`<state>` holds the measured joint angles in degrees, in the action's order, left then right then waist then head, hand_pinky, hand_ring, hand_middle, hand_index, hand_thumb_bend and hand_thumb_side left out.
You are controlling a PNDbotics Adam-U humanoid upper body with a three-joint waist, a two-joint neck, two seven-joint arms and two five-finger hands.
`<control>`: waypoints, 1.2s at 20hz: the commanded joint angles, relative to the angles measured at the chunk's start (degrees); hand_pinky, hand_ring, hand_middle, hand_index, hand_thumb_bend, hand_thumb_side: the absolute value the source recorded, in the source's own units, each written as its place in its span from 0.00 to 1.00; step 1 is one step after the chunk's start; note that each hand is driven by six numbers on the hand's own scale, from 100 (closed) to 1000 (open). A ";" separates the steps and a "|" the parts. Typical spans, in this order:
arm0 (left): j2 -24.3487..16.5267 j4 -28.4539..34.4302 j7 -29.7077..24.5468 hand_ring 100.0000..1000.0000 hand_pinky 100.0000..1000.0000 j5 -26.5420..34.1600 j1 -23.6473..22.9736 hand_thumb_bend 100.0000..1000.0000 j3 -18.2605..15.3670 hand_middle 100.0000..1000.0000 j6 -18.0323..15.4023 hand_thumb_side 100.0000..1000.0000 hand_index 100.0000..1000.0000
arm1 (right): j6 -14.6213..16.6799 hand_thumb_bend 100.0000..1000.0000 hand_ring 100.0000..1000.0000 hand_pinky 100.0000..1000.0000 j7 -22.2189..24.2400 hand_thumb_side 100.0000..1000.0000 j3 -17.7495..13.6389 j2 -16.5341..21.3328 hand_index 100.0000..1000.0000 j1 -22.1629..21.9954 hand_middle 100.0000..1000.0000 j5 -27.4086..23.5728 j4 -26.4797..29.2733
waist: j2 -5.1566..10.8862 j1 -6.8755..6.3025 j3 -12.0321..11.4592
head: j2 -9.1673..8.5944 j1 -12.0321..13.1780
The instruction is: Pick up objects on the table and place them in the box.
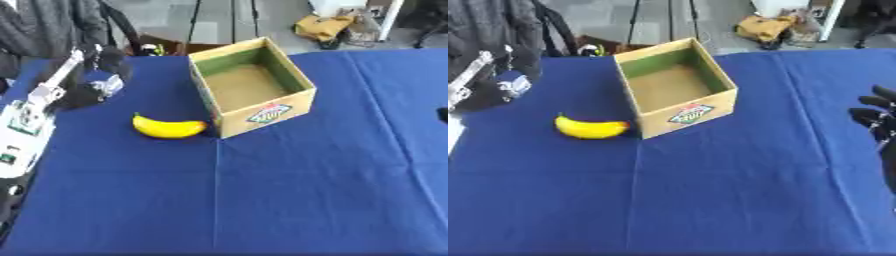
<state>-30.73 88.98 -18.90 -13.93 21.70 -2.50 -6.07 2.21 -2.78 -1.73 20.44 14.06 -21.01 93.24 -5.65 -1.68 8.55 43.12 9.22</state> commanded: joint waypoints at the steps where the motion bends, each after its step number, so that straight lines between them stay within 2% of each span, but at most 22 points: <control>1: -3.76 -1.22 -2.09 0.71 0.75 -2.67 2.55 0.49 1.48 0.66 -0.31 0.36 0.75 | -0.20 0.00 0.64 0.80 0.27 0.91 0.21 1.88 0.78 0.33 0.64 0.03 0.73 | 1.17 -0.56 0.65 | 0.71 0.62; 4: -7.85 -5.30 -4.65 0.70 0.75 -5.26 6.65 0.53 5.56 0.65 0.25 0.36 0.75 | -0.36 0.00 0.64 0.80 0.67 0.91 0.64 1.96 0.78 0.45 0.64 0.10 0.63 | 1.34 -0.77 1.47 | 0.97 1.18; 7: -11.96 -9.62 -7.32 0.69 0.74 -7.93 10.98 0.54 9.89 0.64 -0.83 0.36 0.75 | -0.40 0.00 0.64 0.80 0.91 0.91 0.83 1.62 0.78 0.73 0.64 0.02 0.62 | 1.24 -0.49 1.98 | 0.98 1.63; 9: -12.27 -12.48 -9.07 0.67 0.74 -9.68 13.83 0.54 12.74 0.63 -1.22 0.36 0.74 | -0.41 0.00 0.64 0.80 0.96 0.91 0.84 1.49 0.78 0.74 0.64 -0.02 0.60 | 1.23 -0.34 2.14 | 0.93 1.64; 13: -9.66 -18.23 -12.62 0.64 0.72 -13.23 19.59 0.55 18.05 0.61 -0.20 0.37 0.73 | -0.32 0.00 0.64 0.80 0.75 0.91 0.54 1.47 0.78 0.51 0.64 -0.05 0.56 | 1.22 -0.18 1.84 | 0.92 1.11; 17: -6.46 -23.94 -15.30 0.60 0.69 -16.75 22.74 0.53 18.29 0.58 -1.17 0.38 0.71 | -0.29 0.00 0.64 0.80 0.64 0.91 0.43 1.39 0.78 0.46 0.64 -0.06 0.56 | 1.21 -0.12 1.56 | 0.93 0.62; 24: -2.90 -29.15 -14.00 0.57 0.66 -23.11 22.76 0.49 17.66 0.55 -4.02 0.40 0.70 | -0.26 0.00 0.64 0.80 0.60 0.91 0.36 1.33 0.78 0.46 0.64 -0.07 0.56 | 1.17 0.08 1.45 | 0.89 0.61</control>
<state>-32.96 59.97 -33.13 -35.92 43.44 15.84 -9.58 1.86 -2.14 -0.74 20.90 14.06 -21.00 93.21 -5.04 -1.71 10.09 43.77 9.90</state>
